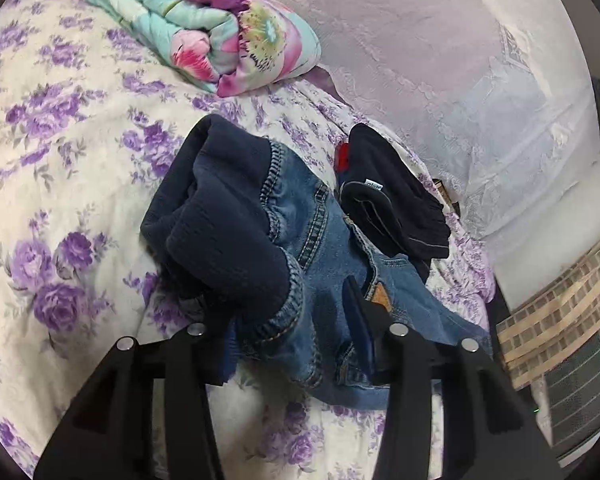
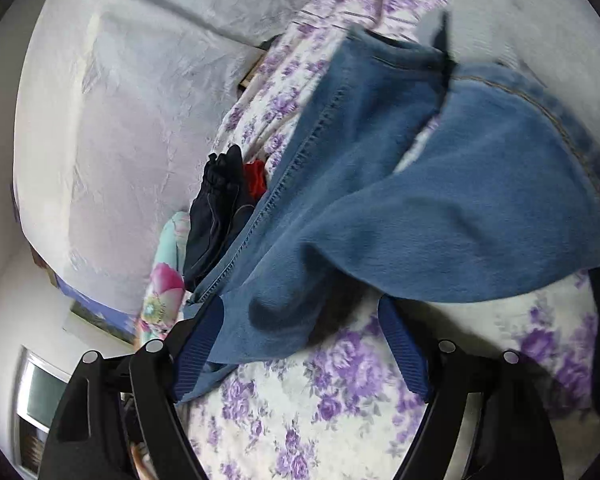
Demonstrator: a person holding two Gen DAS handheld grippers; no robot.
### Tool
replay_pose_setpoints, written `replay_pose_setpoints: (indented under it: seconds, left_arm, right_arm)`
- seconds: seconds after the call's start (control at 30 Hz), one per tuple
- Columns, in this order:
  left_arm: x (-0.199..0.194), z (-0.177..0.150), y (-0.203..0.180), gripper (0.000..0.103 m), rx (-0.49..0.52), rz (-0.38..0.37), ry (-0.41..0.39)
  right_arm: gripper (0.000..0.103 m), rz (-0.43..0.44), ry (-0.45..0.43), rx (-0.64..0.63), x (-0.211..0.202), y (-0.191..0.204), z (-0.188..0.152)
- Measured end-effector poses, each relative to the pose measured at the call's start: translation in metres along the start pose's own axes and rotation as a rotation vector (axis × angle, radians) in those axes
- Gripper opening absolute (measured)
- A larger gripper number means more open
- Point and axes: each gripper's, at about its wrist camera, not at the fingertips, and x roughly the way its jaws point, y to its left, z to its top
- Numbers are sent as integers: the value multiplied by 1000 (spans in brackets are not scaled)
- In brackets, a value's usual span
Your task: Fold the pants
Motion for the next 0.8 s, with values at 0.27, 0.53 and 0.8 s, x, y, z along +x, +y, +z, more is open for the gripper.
replay_pose_setpoints:
  seconds: [0.27,0.53,0.8]
  left_arm:
    - [-6,1,-18,16,131,47,-31]
    - [-87,5,-11,15,16,-167,58]
    - [-140,-90,40,15,37,-76,210]
  right_arm:
    - [17,-59,-46,-152,1,36,10]
    - [14,122,-18,-120,-87,69,6]
    - [14,-6,134,-67,-141,-23,-96]
